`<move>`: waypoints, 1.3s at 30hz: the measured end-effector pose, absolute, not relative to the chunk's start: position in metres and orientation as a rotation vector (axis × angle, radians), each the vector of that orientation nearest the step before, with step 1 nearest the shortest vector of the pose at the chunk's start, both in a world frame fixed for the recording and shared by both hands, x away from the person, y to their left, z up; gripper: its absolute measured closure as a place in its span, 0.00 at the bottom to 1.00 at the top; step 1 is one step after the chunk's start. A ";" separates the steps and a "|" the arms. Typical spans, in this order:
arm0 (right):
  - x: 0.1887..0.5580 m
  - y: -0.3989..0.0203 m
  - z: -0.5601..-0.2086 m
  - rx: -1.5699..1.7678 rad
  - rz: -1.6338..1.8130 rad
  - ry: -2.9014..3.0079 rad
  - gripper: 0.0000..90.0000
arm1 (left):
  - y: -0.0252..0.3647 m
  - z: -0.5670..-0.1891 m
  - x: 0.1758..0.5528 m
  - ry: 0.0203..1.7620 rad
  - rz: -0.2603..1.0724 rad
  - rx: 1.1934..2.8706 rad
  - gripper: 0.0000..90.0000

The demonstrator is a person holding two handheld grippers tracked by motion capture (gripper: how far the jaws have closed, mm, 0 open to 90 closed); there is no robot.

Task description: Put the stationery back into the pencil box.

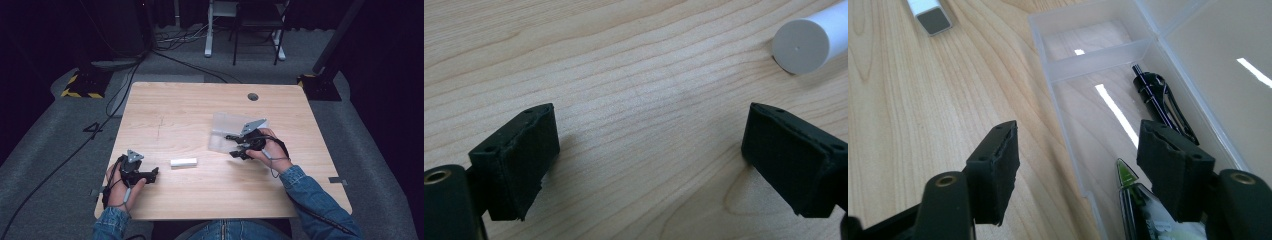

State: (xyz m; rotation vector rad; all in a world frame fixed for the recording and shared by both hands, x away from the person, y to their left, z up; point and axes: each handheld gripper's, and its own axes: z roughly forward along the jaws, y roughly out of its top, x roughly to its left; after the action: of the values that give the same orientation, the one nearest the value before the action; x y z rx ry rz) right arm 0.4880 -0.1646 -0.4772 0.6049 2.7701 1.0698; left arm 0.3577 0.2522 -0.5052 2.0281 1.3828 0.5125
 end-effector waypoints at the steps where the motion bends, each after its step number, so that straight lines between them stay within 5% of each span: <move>1: 0.488 -0.164 -0.478 0.598 1.064 2.772 0.38 | 0.252 -0.505 0.358 1.383 0.512 2.028 0.10; 39: 0.477 -0.156 -0.461 0.580 1.101 2.758 0.36 | 0.252 -0.505 0.358 1.381 0.513 2.030 0.09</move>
State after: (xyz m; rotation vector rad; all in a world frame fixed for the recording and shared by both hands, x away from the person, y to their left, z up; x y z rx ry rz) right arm 0.4774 -0.1563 -0.4615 0.5799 2.7580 1.1008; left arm 0.3581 0.2524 -0.5050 2.0305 1.3809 0.5135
